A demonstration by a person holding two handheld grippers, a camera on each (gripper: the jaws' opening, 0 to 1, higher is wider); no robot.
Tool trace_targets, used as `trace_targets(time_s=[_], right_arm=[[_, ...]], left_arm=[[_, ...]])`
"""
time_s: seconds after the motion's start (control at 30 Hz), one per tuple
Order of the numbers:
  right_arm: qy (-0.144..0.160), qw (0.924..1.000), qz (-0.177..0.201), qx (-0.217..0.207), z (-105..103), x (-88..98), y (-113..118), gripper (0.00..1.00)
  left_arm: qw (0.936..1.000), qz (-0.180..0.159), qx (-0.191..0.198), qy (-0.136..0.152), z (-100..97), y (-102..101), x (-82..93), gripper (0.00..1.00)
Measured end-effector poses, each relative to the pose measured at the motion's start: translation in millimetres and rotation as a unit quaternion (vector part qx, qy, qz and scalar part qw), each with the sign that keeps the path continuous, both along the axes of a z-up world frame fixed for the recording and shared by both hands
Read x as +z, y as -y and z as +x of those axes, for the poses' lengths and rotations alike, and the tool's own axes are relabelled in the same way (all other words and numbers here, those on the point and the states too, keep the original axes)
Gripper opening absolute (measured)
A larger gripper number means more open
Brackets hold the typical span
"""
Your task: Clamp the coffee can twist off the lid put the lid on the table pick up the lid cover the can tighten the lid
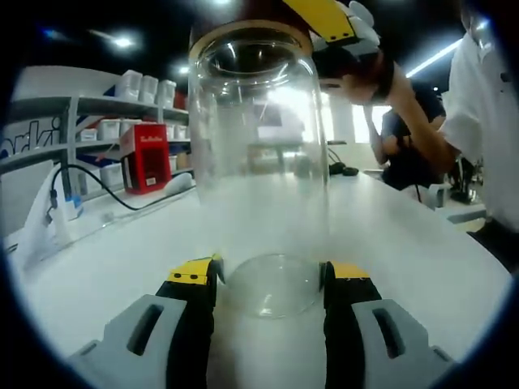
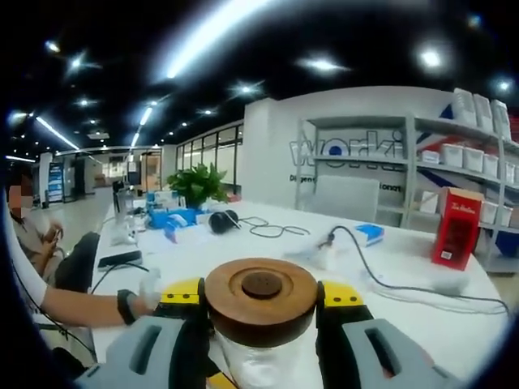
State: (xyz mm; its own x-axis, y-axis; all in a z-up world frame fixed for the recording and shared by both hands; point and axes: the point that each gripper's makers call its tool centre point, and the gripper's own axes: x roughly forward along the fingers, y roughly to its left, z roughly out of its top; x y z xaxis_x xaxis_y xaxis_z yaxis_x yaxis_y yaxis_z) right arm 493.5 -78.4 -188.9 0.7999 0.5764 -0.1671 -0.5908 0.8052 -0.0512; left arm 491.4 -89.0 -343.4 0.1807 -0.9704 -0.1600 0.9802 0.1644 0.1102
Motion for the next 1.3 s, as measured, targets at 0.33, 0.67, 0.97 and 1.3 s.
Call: trace_targets(time_s=[0.33, 0.67, 0.97, 1.3], right_arm=[[0.006, 0.9996, 0.008, -0.028, 1.5, 0.7, 1.8, 0.48], [0.013, 0.9983, 0.004, -0.056, 0.9, 0.9, 2.5, 0.48], [0.019, 0.9965, 0.011, -0.081, -1.2, 0.9, 3.2, 0.48], [0.024, 0.9935, 0.009, -0.111, -2.2, 1.0, 4.2, 0.48]], left_arm=[[1.0000, 0.000, -0.001, -0.001, 1.0, -0.6, -0.6, 0.44], [1.0000, 0.000, -0.001, -0.001, 1.9, -1.3, -1.1, 0.44], [1.0000, 0.000, -0.003, -0.002, 1.4, -0.7, -1.0, 0.44], [1.0000, 0.000, -0.004, -0.003, 1.5, -0.8, -1.4, 0.44]])
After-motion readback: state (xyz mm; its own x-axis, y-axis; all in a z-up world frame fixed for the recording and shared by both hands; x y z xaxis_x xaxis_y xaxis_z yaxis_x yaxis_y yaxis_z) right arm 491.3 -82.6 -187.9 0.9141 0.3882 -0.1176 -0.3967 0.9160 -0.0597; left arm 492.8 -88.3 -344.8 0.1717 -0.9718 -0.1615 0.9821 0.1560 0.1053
